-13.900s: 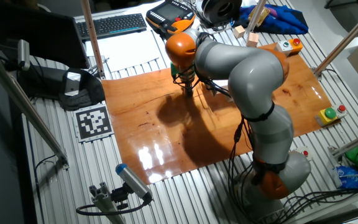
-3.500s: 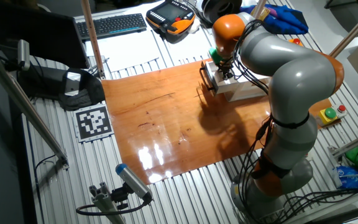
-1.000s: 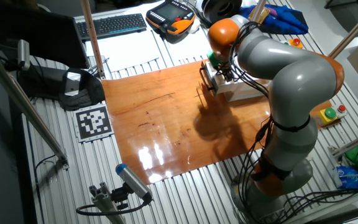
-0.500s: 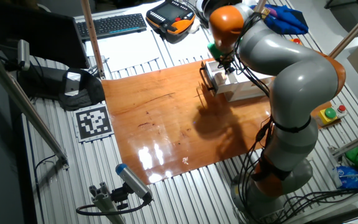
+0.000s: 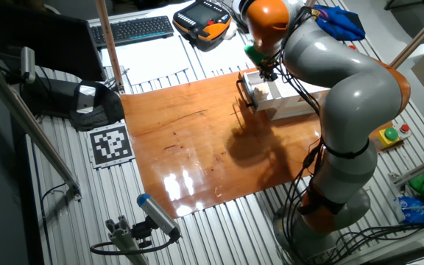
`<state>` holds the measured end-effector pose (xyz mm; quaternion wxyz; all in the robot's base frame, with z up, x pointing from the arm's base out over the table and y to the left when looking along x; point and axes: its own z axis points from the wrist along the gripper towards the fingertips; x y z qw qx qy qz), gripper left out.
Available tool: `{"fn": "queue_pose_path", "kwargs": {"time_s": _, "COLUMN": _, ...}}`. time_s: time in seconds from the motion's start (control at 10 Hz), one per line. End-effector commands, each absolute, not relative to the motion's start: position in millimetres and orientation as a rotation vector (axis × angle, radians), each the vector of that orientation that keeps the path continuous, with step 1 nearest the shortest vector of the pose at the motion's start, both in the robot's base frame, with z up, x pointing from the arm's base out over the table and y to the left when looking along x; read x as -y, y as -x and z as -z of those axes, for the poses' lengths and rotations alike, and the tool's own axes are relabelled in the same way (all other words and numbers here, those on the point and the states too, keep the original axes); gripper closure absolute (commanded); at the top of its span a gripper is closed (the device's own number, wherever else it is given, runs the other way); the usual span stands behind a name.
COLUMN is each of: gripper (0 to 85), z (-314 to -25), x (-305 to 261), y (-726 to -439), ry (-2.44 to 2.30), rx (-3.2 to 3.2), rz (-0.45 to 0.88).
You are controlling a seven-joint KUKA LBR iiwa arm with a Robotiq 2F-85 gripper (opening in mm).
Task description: Put things in the drawer
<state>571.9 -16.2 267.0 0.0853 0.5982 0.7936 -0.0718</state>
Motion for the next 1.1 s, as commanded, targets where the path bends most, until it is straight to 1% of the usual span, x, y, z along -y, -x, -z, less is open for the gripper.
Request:
{"fn": "queue_pose_path", "kwargs": {"time_s": 0.0, "gripper": 85.0, "z": -270.9, "x": 6.0, "y": -573.5, "ry": -1.718, "rx": -2.430, "rz": 0.205}}
{"fn": "queue_pose_path", "kwargs": {"time_s": 0.2, "gripper": 85.0, "z": -275.9, "x": -14.0, "y": -575.9, "ry": -1.613, "rx": -2.523, "rz": 0.180}}
{"fn": "queue_pose_path", "kwargs": {"time_s": 0.3, "gripper": 85.0, "z": -278.2, "x": -24.7, "y": -578.0, "ry": -1.554, "rx": -2.566, "rz": 0.188}}
{"fn": "queue_pose_path", "kwargs": {"time_s": 0.4, "gripper": 85.0, "z": -276.1, "x": -34.8, "y": -579.0, "ry": -1.466, "rx": -2.617, "rz": 0.200}}
{"fn": "queue_pose_path", "kwargs": {"time_s": 0.6, "gripper": 85.0, "z": -266.3, "x": -47.4, "y": -580.5, "ry": -1.306, "rx": -2.685, "rz": 0.181}}
{"fn": "queue_pose_path", "kwargs": {"time_s": 0.8, "gripper": 85.0, "z": -258.0, "x": -52.7, "y": -585.2, "ry": -1.099, "rx": -2.766, "rz": 0.190}}
{"fn": "queue_pose_path", "kwargs": {"time_s": 1.0, "gripper": 85.0, "z": -253.8, "x": -52.3, "y": -589.5, "ry": -0.907, "rx": -2.850, "rz": 0.150}}
